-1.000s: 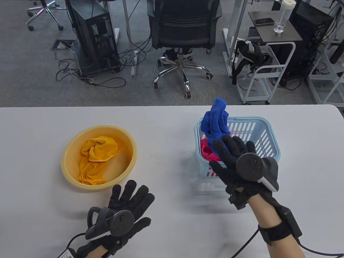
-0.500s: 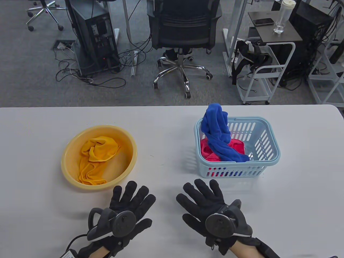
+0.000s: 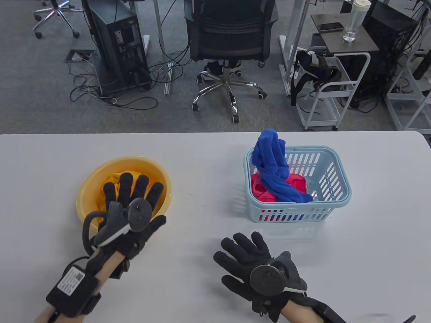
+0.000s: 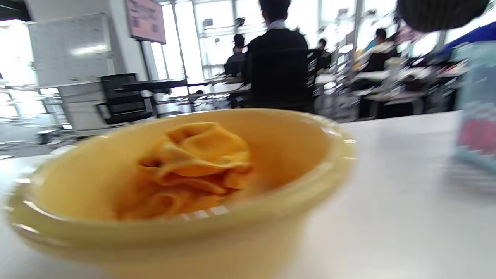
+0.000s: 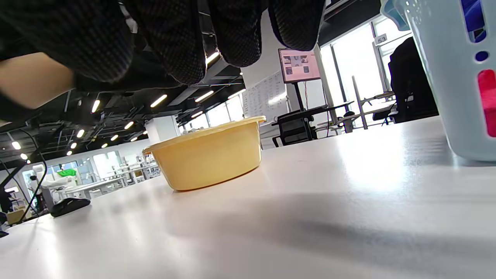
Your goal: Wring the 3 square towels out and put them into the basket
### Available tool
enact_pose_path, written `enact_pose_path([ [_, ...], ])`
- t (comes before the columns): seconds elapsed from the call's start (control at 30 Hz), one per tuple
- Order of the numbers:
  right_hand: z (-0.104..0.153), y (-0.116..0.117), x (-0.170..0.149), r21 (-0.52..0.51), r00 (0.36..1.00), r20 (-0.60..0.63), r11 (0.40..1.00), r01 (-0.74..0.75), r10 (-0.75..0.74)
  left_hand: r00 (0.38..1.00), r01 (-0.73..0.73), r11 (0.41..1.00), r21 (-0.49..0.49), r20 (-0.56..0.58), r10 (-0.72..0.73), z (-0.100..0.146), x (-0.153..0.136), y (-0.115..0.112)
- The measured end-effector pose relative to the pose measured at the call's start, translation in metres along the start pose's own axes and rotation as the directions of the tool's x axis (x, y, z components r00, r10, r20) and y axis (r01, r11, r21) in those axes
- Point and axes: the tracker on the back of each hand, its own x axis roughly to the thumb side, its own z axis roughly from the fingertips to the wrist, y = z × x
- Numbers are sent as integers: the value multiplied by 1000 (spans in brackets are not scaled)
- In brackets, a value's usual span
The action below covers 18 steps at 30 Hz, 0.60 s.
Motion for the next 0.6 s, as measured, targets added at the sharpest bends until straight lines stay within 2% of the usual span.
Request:
enact_pose_path([
  [0.07,1,1,-2,22,1000,-5,1000,11,-11,985,92,991,-93,-137,-104,-28,-8,1],
  [0.13,2,0,-3,18,1000,-3,1000,25,-25,955,170,971,-166,-216,-204,-54,-15,-4],
  [0.23,5,-2,-3,8,999,1,999,37,-37,928,207,943,-261,-253,-274,-84,-21,-26],
  [0.3,6,-4,-4,1,999,0,999,46,-46,912,212,898,-386,-251,-323,-99,-24,-45],
  [0.47,8,-5,-4,-2,998,2,998,56,-56,915,162,808,-566,-219,-337,-115,-24,-71],
  [0.53,8,-5,-4,-5,998,2,998,56,-56,911,181,830,-527,-227,-343,-118,-23,-74],
  [0.6,8,-4,-4,-6,998,2,998,56,-56,898,239,808,-539,-194,-395,-120,-22,-78],
])
